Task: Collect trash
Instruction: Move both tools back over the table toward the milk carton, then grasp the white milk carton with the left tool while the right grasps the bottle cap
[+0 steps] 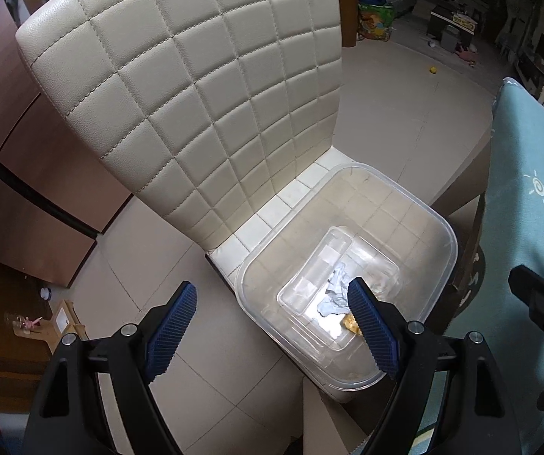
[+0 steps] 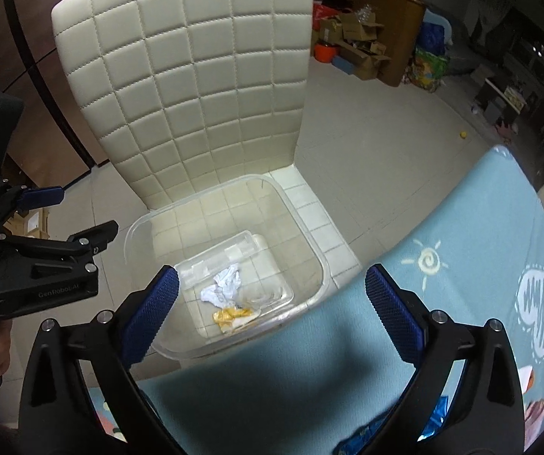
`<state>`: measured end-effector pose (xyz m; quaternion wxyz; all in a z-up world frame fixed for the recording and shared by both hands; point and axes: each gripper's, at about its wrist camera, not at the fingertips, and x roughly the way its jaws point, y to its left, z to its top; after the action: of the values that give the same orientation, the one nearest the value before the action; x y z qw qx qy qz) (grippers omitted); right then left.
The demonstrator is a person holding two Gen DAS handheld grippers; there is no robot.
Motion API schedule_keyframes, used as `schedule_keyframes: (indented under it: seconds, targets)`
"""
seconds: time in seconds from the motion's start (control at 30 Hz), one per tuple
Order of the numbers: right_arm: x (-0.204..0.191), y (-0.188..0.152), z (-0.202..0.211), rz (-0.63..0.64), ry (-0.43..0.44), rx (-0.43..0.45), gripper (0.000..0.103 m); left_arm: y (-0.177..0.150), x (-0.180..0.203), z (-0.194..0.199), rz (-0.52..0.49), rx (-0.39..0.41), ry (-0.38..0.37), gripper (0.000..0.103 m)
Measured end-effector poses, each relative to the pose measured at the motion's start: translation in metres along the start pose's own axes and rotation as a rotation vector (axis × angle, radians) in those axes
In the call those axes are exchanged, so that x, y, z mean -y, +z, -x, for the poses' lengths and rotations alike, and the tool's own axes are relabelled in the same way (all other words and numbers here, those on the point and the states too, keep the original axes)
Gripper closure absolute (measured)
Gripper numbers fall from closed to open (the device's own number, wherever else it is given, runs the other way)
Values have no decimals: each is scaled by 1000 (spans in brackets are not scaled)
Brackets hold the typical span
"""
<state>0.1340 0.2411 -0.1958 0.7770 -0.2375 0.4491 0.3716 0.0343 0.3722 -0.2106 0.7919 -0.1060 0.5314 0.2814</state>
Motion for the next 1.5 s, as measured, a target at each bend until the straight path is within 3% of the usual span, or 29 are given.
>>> schedule_keyframes:
  seconds: [0.4, 0.73, 0.9, 1.07, 1.37, 1.43, 1.5]
  targets:
    - [37, -61, 66, -149, -96, 38, 5, -9, 54, 53, -129, 79, -93, 23]
    - [95, -163, 120, -373, -221, 36, 6, -47, 149, 103, -347, 122, -215, 23]
    - [130, -214, 142, -476, -290, 12, 8, -68, 203, 117, -455, 110, -294, 23]
    - [152, -244, 160, -549, -323, 15, 9, -81, 245, 122, -532, 92, -350, 23]
    - [178, -266, 160, -597, -349, 4, 9, -90, 293, 114, -613, 40, -368, 23]
    - [186, -267, 156, -607, -349, -3, 11, -91, 298, 112, -632, 34, -366, 28]
    - [194, -267, 150, -613, -347, -11, 13, -92, 304, 108, -655, 13, -374, 44]
